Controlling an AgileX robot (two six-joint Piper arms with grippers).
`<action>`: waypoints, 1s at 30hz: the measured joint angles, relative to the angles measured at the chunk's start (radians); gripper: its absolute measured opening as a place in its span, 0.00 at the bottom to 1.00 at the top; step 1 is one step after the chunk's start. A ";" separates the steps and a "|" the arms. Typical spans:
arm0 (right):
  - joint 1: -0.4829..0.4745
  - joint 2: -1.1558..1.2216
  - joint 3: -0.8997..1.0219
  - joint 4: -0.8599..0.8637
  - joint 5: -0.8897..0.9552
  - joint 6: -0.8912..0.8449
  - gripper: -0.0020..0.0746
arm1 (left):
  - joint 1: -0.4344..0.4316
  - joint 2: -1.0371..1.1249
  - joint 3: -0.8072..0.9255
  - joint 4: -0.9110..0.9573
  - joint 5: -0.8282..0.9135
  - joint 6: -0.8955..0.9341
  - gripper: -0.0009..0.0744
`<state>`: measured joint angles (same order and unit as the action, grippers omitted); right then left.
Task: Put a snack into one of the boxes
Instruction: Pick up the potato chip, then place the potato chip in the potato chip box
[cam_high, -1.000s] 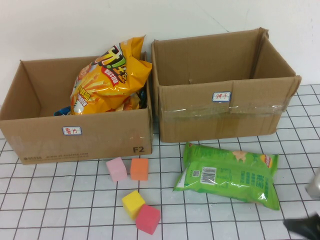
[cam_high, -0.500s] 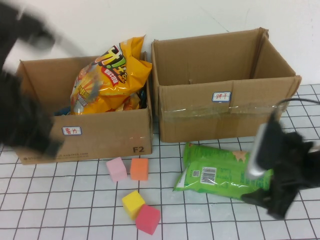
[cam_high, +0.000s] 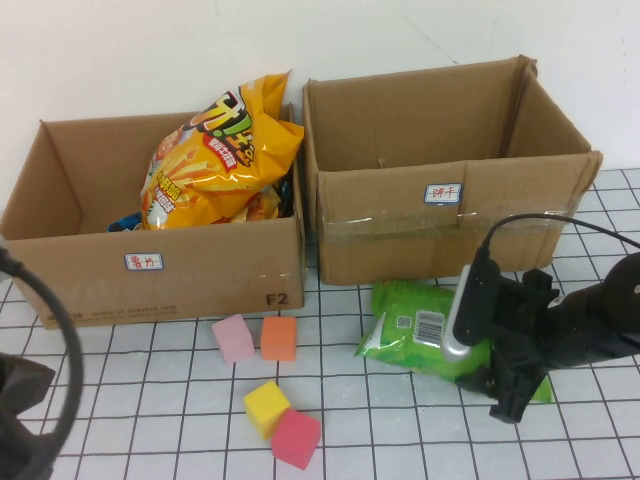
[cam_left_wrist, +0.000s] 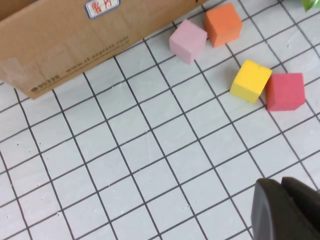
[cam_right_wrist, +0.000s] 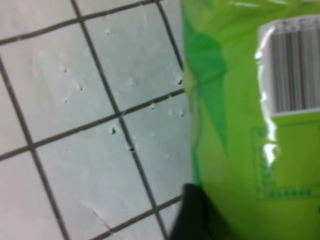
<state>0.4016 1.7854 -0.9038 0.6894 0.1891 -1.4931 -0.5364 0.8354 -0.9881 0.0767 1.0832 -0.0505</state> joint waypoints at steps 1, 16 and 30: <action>0.000 0.002 -0.002 0.000 -0.003 0.000 0.73 | 0.000 -0.004 0.000 0.000 -0.002 -0.002 0.01; -0.006 -0.060 -0.014 0.008 0.087 0.033 0.29 | 0.000 -0.023 0.000 0.000 -0.002 -0.009 0.01; 0.002 -0.421 0.001 0.819 0.226 -0.407 0.21 | 0.000 -0.023 0.001 0.103 -0.002 -0.190 0.01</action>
<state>0.4035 1.3646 -0.9024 1.5087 0.4153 -1.8997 -0.5364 0.8129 -0.9874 0.1802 1.0814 -0.2402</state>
